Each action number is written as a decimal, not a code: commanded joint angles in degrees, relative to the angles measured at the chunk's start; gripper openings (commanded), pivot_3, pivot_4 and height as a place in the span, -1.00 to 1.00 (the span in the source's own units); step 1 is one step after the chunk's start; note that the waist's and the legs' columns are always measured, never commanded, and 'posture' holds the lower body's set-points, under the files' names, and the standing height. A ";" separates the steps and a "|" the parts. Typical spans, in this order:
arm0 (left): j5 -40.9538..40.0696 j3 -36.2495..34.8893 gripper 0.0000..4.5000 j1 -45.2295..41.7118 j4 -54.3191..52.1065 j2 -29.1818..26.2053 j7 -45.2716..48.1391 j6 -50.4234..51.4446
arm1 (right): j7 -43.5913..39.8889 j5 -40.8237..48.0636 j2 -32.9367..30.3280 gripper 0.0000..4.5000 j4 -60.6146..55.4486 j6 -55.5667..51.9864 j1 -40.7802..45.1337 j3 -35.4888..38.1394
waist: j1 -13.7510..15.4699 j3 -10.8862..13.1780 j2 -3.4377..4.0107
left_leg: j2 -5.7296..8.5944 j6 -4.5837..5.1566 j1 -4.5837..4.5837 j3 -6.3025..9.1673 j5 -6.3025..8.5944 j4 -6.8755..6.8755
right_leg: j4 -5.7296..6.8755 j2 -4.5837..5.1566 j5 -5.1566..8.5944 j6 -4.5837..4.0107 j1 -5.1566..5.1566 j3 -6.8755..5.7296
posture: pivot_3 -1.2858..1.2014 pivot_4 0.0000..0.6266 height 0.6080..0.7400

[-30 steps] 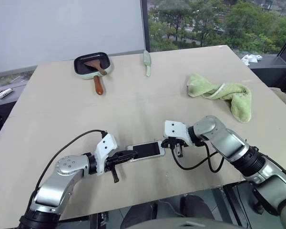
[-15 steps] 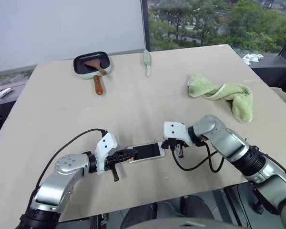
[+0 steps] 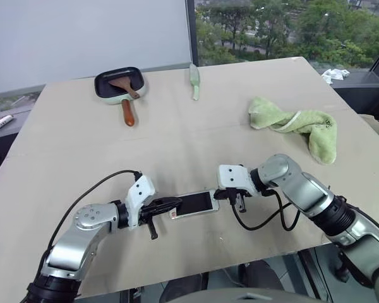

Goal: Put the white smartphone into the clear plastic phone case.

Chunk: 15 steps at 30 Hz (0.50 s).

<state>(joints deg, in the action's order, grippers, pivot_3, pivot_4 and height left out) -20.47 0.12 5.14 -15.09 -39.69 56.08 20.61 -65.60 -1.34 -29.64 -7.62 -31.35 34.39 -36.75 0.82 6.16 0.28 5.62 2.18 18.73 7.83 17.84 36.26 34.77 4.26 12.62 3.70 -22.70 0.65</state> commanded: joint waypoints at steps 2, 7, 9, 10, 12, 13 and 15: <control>-0.07 0.08 -1.00 -0.36 -0.40 0.23 -0.06 -1.00 | -3.43 -1.95 -1.88 -0.95 7.55 1.05 -7.09 -6.76 | 0.01 0.05 -0.05 | 0.00 -0.01 0.00 0.02 0.03 -0.01 | 0.00 0.00 -0.01 -0.13 0.00 -0.02 | 0.03 -0.52 1.00; 0.06 0.33 -1.00 -0.42 -0.51 0.45 -0.09 -0.92 | -2.73 -1.08 0.06 -0.95 9.43 6.11 -7.57 -3.90 | -0.18 0.29 -0.03 | -0.03 -0.05 0.00 0.03 0.07 -0.02 | 0.00 -0.03 0.05 -0.22 -0.02 -0.05 | 0.03 -0.52 1.00; 0.12 0.35 -1.00 -0.47 -0.50 0.47 -0.08 -0.90 | -2.47 -0.64 0.69 -0.95 10.10 8.06 -7.78 -2.78 | -0.31 0.37 -0.08 | -0.07 -0.08 0.00 0.03 0.09 -0.02 | 0.01 -0.07 0.06 -0.25 -0.04 -0.04 | 0.03 -0.52 1.00; 0.13 0.35 -1.00 -0.48 -0.51 0.48 -0.10 -0.89 | -2.72 -0.18 0.94 -0.95 10.28 8.92 -7.95 -2.25 | -0.37 0.42 -0.09 | -0.11 -0.10 0.00 0.03 0.10 -0.02 | 0.02 -0.10 0.07 -0.28 -0.05 -0.05 | 0.03 -0.52 1.00; 0.14 0.37 -1.00 -0.51 -0.54 0.52 -0.17 -0.89 | -2.97 0.29 1.22 -0.95 10.49 9.94 -8.27 -1.44 | -0.43 0.53 -0.04 | -0.15 -0.13 0.00 0.03 0.11 -0.02 | 0.04 -0.14 0.09 -0.32 -0.07 -0.06 | 0.03 -0.52 1.00; 0.15 0.39 -1.00 -0.52 -0.53 0.52 -0.17 -0.91 | -3.10 0.33 1.20 -0.95 10.52 10.22 -8.37 -1.26 | -0.48 0.59 0.04 | -0.17 -0.14 0.00 0.03 0.12 -0.02 | 0.05 -0.15 0.09 -0.32 -0.07 -0.06 | 0.03 -0.52 1.00; 0.16 0.45 -1.00 -0.57 -0.50 0.54 -0.20 -0.91 | -3.77 0.82 0.97 -0.95 10.40 11.04 -8.62 -1.00 | -0.55 0.70 0.16 | -0.19 -0.15 0.00 0.03 0.12 -0.03 | 0.06 -0.16 0.11 -0.36 -0.10 -0.07 | 0.03 -0.52 1.00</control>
<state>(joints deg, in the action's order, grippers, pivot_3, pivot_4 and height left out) -20.41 0.28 4.59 -15.10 -39.05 55.97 20.13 -66.02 1.64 -27.69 -2.42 -18.63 30.17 -32.40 0.27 6.86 0.45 5.40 2.04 18.74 7.86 17.96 36.22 34.84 4.09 12.76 3.30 -22.81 0.56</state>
